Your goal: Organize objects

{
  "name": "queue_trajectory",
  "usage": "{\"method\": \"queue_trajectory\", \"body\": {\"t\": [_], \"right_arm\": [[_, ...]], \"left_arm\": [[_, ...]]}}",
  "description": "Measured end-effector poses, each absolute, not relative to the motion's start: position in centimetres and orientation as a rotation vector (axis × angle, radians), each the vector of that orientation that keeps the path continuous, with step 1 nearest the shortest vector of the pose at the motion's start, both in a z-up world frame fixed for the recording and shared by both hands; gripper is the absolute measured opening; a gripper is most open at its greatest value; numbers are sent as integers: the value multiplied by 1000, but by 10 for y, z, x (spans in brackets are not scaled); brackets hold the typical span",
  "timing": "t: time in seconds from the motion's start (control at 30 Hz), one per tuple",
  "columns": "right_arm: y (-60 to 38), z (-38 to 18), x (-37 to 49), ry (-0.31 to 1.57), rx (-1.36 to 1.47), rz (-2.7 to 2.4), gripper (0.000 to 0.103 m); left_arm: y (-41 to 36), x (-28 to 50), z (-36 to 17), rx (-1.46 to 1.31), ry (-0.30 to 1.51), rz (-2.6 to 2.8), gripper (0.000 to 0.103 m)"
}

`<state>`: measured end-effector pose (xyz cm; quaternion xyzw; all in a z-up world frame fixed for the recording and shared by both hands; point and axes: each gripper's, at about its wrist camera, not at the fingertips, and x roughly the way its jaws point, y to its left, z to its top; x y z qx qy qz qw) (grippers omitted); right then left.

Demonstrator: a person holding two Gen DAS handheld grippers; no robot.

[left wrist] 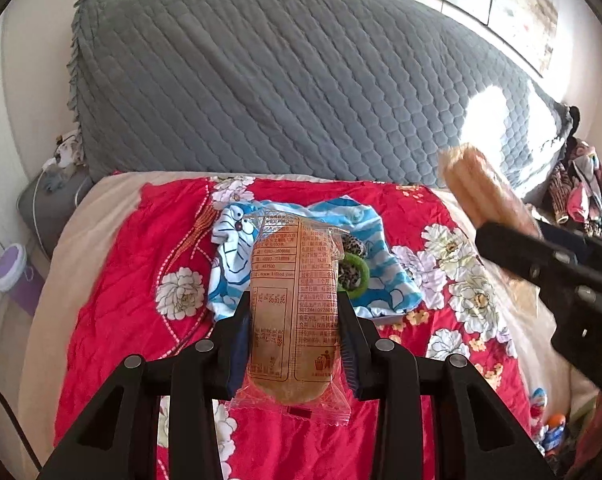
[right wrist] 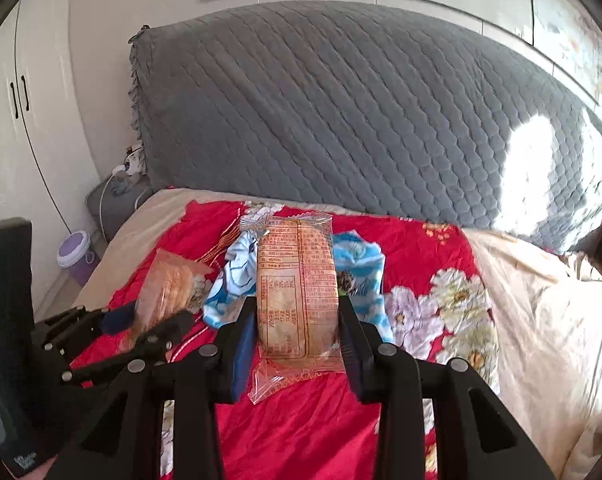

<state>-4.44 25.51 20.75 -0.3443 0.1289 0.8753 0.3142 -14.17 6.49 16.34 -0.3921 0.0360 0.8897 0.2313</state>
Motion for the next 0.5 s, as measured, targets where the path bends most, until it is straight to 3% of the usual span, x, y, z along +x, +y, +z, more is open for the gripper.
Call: {"method": "queue_trajectory", "body": {"t": [0.5], "right_arm": [[291, 195, -65, 340, -882, 2283, 38]], "left_arm": [[84, -186, 164, -1054, 151, 2470, 40]]}}
